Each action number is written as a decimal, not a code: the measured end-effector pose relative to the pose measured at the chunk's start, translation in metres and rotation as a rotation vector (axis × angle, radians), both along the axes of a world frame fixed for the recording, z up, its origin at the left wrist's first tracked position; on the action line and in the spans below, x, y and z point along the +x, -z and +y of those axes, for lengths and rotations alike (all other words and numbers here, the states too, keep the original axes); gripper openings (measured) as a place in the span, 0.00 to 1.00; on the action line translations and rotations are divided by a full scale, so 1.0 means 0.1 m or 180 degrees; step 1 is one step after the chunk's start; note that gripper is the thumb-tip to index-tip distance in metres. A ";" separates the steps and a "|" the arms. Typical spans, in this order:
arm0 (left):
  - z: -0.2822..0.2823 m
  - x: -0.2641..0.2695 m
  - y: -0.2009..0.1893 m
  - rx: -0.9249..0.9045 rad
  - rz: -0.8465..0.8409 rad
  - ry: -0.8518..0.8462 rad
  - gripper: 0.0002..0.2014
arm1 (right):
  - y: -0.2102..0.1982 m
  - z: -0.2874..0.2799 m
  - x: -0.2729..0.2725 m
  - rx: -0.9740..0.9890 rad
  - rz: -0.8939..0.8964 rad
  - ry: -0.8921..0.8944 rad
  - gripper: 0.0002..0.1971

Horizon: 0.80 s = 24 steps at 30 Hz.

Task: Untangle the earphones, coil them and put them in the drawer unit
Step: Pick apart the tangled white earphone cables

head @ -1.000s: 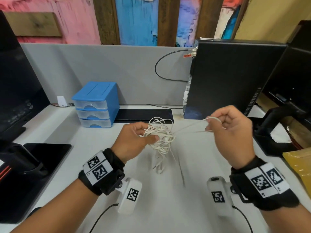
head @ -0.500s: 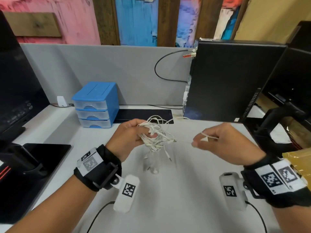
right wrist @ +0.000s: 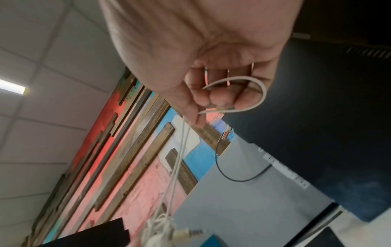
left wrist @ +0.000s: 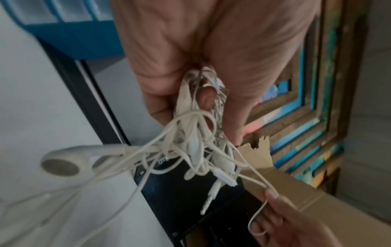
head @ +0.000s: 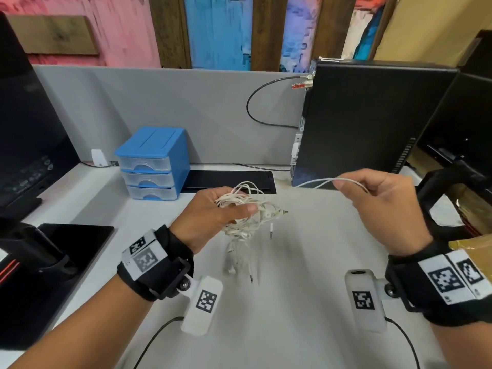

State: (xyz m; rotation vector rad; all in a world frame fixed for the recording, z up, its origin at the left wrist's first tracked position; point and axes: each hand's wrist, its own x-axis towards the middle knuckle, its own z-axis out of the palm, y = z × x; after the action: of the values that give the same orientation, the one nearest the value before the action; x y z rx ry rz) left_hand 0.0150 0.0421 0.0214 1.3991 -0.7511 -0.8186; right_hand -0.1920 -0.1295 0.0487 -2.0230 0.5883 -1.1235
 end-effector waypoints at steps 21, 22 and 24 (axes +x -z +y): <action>-0.05 0.10 0.11 0.0162 -0.0452 -0.0548 0.13 | -0.10 -0.10 -0.06 0.0326 -0.0647 0.0640 0.10; -0.05 0.11 0.10 0.0117 -0.0348 -0.0576 0.12 | -0.06 -0.11 -0.05 0.0385 -0.0566 0.0593 0.10; -0.04 0.11 0.10 0.0066 -0.0189 -0.0591 0.13 | 0.01 -0.11 -0.02 0.0483 -0.0479 0.0575 0.12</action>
State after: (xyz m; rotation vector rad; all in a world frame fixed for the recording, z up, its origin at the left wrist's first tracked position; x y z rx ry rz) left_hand 0.0256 0.0378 0.0119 1.4927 -0.6482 -0.6442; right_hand -0.1938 -0.1405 0.0481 -1.7663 0.7665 -1.2843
